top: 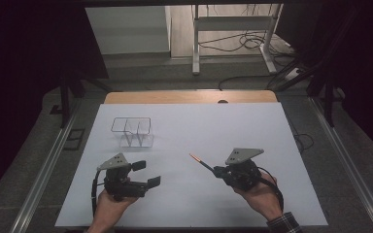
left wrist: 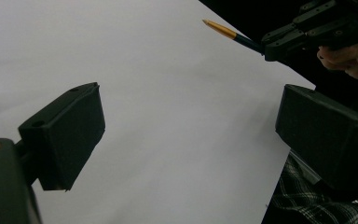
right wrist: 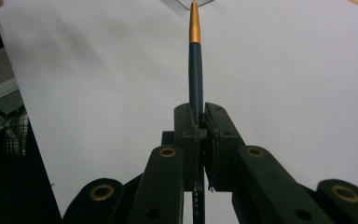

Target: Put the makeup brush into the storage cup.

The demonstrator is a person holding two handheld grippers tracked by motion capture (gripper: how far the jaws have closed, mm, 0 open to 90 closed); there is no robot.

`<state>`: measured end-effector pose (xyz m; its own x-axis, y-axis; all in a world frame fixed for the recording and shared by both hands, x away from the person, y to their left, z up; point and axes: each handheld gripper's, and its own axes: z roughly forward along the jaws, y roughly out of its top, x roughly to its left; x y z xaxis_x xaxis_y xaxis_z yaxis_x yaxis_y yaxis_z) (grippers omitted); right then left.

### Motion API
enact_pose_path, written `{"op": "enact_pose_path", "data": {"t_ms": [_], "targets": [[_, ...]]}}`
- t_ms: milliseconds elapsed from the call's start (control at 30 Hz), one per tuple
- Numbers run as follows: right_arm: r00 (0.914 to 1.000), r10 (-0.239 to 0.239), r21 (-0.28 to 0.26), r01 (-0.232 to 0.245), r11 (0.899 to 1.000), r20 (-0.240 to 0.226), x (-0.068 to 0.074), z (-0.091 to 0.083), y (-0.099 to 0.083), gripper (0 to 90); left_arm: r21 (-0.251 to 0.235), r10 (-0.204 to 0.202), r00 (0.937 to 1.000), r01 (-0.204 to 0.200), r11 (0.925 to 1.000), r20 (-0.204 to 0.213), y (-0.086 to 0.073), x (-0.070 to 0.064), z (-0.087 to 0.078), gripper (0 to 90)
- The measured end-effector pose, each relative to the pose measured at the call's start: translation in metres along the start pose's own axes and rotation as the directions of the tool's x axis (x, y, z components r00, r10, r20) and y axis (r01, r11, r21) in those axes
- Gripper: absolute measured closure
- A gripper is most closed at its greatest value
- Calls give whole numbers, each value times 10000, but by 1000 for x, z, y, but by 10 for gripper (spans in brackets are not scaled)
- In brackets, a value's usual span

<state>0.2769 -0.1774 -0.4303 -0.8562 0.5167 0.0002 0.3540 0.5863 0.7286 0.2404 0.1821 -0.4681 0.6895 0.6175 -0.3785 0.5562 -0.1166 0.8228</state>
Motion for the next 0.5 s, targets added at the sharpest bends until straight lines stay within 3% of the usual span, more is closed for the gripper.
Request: {"op": "enact_pose_path", "data": {"t_ms": [500], "targets": [[10000, 72, -672, -75, 9977, -39, 10, 1, 1, 839, -256, -520, 9960, 540, 9982, 730, 12, 2, 23, 154]]}}
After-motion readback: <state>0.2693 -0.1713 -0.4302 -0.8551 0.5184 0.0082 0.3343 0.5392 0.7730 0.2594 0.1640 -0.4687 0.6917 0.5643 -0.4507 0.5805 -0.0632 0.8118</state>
